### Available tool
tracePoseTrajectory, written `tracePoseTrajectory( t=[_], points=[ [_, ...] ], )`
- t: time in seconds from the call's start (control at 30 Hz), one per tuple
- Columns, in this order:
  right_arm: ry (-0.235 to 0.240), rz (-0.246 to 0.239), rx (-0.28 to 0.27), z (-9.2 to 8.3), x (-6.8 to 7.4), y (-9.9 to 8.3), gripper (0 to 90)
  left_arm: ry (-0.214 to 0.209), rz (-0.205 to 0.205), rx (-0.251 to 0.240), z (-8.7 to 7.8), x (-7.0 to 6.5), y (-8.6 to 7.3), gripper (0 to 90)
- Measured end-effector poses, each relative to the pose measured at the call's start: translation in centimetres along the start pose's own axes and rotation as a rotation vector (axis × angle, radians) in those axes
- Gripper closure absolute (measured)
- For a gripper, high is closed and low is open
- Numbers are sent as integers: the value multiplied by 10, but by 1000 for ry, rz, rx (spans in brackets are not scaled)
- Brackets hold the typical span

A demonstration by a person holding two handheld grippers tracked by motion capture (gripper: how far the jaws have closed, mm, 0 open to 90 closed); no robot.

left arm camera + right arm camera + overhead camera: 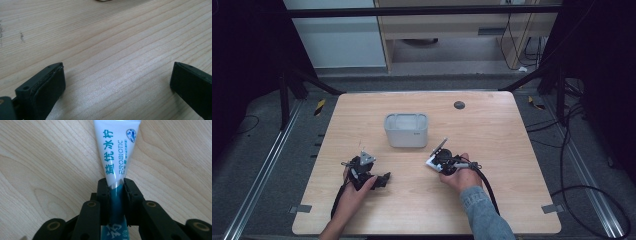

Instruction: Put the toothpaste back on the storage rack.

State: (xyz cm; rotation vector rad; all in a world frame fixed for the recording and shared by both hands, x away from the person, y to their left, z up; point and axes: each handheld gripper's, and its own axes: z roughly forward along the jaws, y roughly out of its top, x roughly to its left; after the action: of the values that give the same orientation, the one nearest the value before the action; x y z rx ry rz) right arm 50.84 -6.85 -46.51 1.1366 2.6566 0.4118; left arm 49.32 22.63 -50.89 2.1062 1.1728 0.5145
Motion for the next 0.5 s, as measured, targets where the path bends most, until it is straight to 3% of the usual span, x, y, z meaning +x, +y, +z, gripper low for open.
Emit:
tracePoseTrajectory(
  t=[0.07,0.23,0.5],
  points=[
    [6,-5,-8,-2,0,-2,783,0,0,0,0,0,0,0],
    [27,37,-50,-14,-7,-6,787,0,0,0,0,0,0,0],
    [-9,47,-84,-42,-19,-7,790,0,0,0,0,0,0,0]
  ],
)
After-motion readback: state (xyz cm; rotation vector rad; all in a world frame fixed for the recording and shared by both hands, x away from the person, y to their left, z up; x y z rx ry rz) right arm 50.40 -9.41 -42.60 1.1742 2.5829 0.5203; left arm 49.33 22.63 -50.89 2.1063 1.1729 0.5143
